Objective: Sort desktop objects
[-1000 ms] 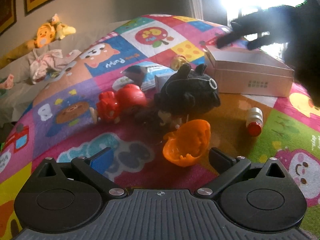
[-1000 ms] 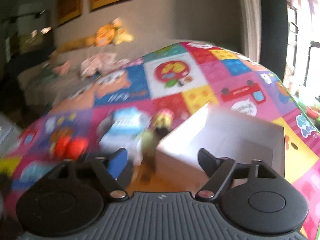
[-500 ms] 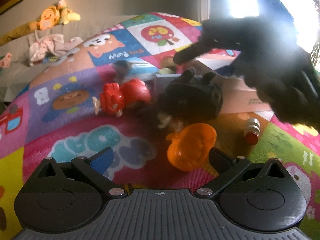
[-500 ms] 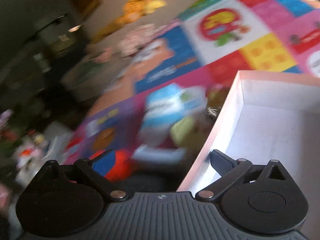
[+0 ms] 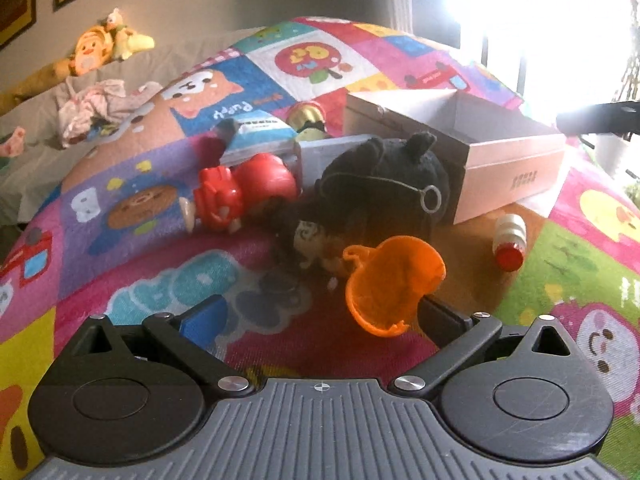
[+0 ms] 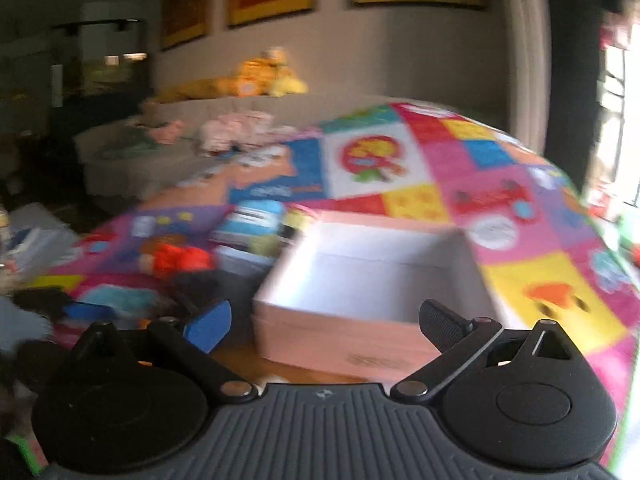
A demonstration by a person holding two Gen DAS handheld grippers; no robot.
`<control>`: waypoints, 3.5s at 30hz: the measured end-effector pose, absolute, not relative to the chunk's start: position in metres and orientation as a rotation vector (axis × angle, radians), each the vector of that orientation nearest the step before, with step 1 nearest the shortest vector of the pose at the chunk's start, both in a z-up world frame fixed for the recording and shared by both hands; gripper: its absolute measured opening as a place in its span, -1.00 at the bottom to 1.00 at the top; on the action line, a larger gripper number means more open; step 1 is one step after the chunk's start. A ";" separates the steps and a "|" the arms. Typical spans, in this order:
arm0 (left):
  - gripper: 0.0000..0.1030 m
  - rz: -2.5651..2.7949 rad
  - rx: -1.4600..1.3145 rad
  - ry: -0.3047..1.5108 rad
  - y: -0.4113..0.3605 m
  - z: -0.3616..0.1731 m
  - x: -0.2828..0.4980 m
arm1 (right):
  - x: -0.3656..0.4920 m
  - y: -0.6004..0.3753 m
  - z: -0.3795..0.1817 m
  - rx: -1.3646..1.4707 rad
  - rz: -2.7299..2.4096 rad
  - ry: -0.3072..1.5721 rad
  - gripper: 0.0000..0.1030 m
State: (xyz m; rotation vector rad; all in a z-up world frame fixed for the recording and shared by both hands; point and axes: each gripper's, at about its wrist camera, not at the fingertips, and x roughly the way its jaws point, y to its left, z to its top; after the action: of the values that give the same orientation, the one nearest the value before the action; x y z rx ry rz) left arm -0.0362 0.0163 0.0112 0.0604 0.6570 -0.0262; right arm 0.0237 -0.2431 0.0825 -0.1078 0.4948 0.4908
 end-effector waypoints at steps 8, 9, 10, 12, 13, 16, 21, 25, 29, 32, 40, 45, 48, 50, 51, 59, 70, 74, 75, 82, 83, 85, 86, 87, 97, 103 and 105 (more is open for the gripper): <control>1.00 -0.048 0.000 0.643 0.027 0.017 -0.041 | 0.151 -0.320 0.044 0.438 0.347 0.737 1.00; 1.00 -0.047 -0.010 0.646 0.028 0.018 -0.041 | 0.156 -0.319 0.040 0.483 0.358 0.753 1.00; 1.00 -0.049 -0.013 0.650 0.028 0.019 -0.043 | 0.158 -0.315 0.036 0.513 0.379 0.763 1.00; 1.00 -0.054 -0.001 0.655 0.027 0.019 -0.046 | 0.153 -0.303 0.037 0.499 0.398 0.751 1.00; 1.00 -0.057 0.004 0.658 0.027 0.019 -0.047 | 0.147 -0.296 0.035 0.470 0.410 0.754 1.00; 1.00 -0.079 0.011 0.671 0.025 0.018 -0.051 | 0.123 -0.280 0.035 0.362 0.520 0.780 1.00; 1.00 -0.078 0.046 0.680 0.021 0.016 -0.054 | 0.050 -0.262 0.054 0.084 0.453 0.600 1.00; 1.00 -0.074 0.048 0.704 0.020 0.013 -0.051 | 0.003 -0.227 0.053 -0.149 0.517 0.540 1.00; 1.00 -0.066 0.023 0.729 0.025 0.011 -0.049 | -0.019 -0.184 0.035 -0.287 0.669 0.613 0.64; 1.00 -0.070 0.011 0.730 0.027 0.010 -0.049 | -0.019 -0.162 0.023 -0.354 0.658 0.615 0.51; 1.00 -0.084 0.034 0.758 0.025 0.012 -0.045 | 0.001 -0.169 0.020 -0.271 0.639 0.659 -0.09; 1.00 -0.090 -0.003 0.667 0.019 0.027 -0.051 | -0.014 -0.197 0.035 -0.191 0.636 0.631 -0.10; 0.97 -0.088 0.049 0.616 0.006 0.035 -0.046 | -0.027 -0.210 0.047 -0.150 0.638 0.621 -0.10; 0.72 -0.096 0.083 0.622 -0.004 0.035 -0.038 | -0.036 -0.217 0.052 -0.131 0.632 0.617 -0.10; 0.58 -0.101 0.089 0.636 -0.008 0.034 -0.034 | -0.039 -0.220 0.054 -0.127 0.629 0.613 -0.10; 0.13 -0.100 0.208 0.612 -0.034 0.025 -0.036 | -0.060 -0.228 0.046 -0.134 0.619 0.648 -0.10; 0.38 -0.358 0.127 0.723 -0.031 0.028 -0.070 | -0.071 -0.221 0.024 -0.175 0.624 0.689 -0.10; 0.63 -0.333 0.179 0.664 -0.030 0.034 -0.074 | -0.074 -0.220 0.022 -0.198 0.616 0.682 -0.09; 0.67 -0.311 0.181 0.656 -0.028 0.034 -0.072 | -0.074 -0.220 0.022 -0.196 0.615 0.681 -0.09; 0.59 -0.205 0.139 0.671 -0.012 0.025 -0.051 | -0.075 -0.221 0.022 -0.202 0.614 0.680 -0.06; 0.58 -0.212 0.143 0.669 -0.012 0.024 -0.050 | -0.075 -0.221 0.022 -0.205 0.615 0.682 -0.04; 0.56 -0.229 0.158 0.668 -0.015 0.022 -0.049 | -0.077 -0.220 0.020 -0.217 0.611 0.680 0.05; 0.56 -0.234 0.164 0.670 -0.017 0.021 -0.049 | -0.078 -0.220 0.020 -0.227 0.607 0.676 0.12; 0.54 -0.242 0.171 0.673 -0.019 0.020 -0.049 | -0.080 -0.220 0.020 -0.239 0.603 0.665 0.16; 0.23 -0.250 0.169 0.683 -0.016 0.021 -0.061 | -0.073 -0.216 0.017 -0.307 0.628 0.646 0.05; 0.23 -0.315 0.138 0.666 -0.017 0.044 -0.066 | -0.074 -0.221 0.040 -0.293 0.673 0.621 -0.15; 0.23 -0.335 0.154 0.559 -0.019 0.077 -0.060 | -0.069 -0.232 0.074 -0.256 0.673 0.548 -0.15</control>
State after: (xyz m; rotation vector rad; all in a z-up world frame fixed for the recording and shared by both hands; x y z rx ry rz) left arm -0.0603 -0.0191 0.0765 0.1541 0.5586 -0.3347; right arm -0.0687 -0.2321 0.0742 -0.2558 0.5475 0.6731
